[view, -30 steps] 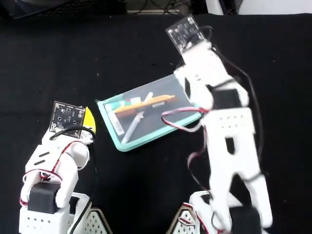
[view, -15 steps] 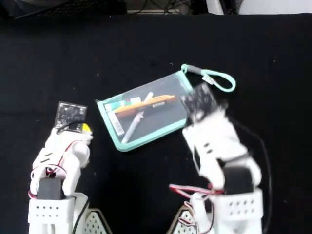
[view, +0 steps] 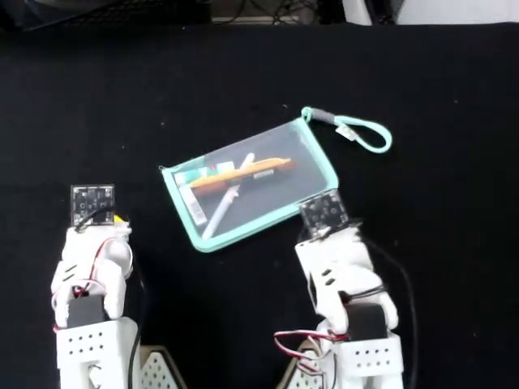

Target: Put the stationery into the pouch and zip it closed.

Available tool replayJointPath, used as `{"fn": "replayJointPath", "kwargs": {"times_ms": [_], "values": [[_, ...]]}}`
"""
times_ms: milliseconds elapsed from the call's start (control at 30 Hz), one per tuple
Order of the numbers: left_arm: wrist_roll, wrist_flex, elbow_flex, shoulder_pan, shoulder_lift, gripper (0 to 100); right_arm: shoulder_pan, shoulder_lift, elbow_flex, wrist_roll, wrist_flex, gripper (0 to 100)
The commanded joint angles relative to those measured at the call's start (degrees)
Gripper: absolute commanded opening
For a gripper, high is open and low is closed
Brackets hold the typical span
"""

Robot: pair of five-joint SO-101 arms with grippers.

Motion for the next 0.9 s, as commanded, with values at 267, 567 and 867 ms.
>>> {"fn": "replayJointPath", "kwargs": {"times_ms": [267, 567, 867], "values": [[-0.18, 17.23, 0.48, 1.54, -0.44, 3, 1.76, -0.66, 0.13, -10.11, 15.91, 1.2], [5.45, 28.4, -1.8, 3.03, -0.44, 3, 1.32, -0.13, 0.13, -10.2, 15.56, 1.2], [15.82, 28.48, -1.8, 3.12, -0.44, 3, 1.49, -0.48, 0.13, -10.02, 15.56, 1.2]]}}
